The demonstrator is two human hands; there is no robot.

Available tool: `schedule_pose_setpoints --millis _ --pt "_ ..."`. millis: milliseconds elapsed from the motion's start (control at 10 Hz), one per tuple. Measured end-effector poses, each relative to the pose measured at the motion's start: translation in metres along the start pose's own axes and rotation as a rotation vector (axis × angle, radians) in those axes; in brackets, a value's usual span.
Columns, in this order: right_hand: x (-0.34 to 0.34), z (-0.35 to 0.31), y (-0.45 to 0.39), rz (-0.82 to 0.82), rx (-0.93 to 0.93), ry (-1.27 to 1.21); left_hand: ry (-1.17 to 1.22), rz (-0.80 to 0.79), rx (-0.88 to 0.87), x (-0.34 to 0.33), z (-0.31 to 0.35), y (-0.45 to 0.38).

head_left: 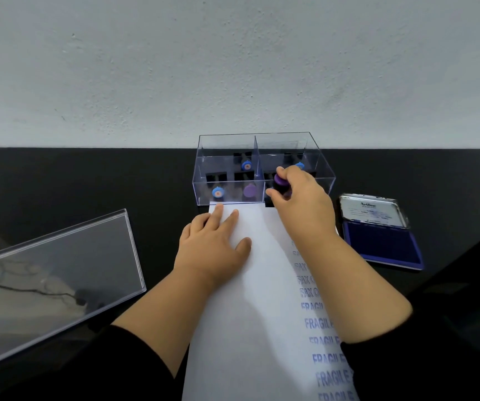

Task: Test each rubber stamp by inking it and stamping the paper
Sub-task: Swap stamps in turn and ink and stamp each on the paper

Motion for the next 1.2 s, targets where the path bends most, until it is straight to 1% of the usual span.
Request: schedule_pose_setpoints --millis 200,500,800,900,1000,1100,1200 --pt "-0.007 0.001 0.0 -0.008 0.009 -0.009 -0.009 -0.034 0.005 -0.002 -0.001 -0.003" --pt "-0.013 0.0 -0.001 -0.039 0.028 0.062 -0.032 -0.055 -0.005 -0.003 -0.002 -0.004" --pt "-0.016 -0.001 -0.001 -0.06 -0.017 0.119 -0.035 -0.056 -0.01 -0.003 -0.002 -0.004" --pt "-0.017 -0.001 0.0 -0.064 -0.011 0.104 -0.036 -0.056 -0.009 -0.003 -0.002 -0.004" --pt "-0.011 0.003 0.001 -0.029 -0.025 0.053 -0.035 -0.063 -0.007 -0.002 -0.002 -0.004" --pt "0.001 0.011 0.001 0.058 -0.095 -0.042 -0.029 -0.063 -0.005 -0.003 -0.001 -0.003" --pt "0.007 0.019 0.0 0.085 -0.138 -0.115 -0.02 -0.048 -0.002 -0.003 -0.002 -0.003"
Point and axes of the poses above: each hand's wrist, its own y-axis away from the middle knuckle, its own x-axis out of the back of the hand, z = x × y, the point moved 3 cm from there along -y, towards the middle knuckle, and after that the axes turned 6 degrees about y, right-handed, at the moved point
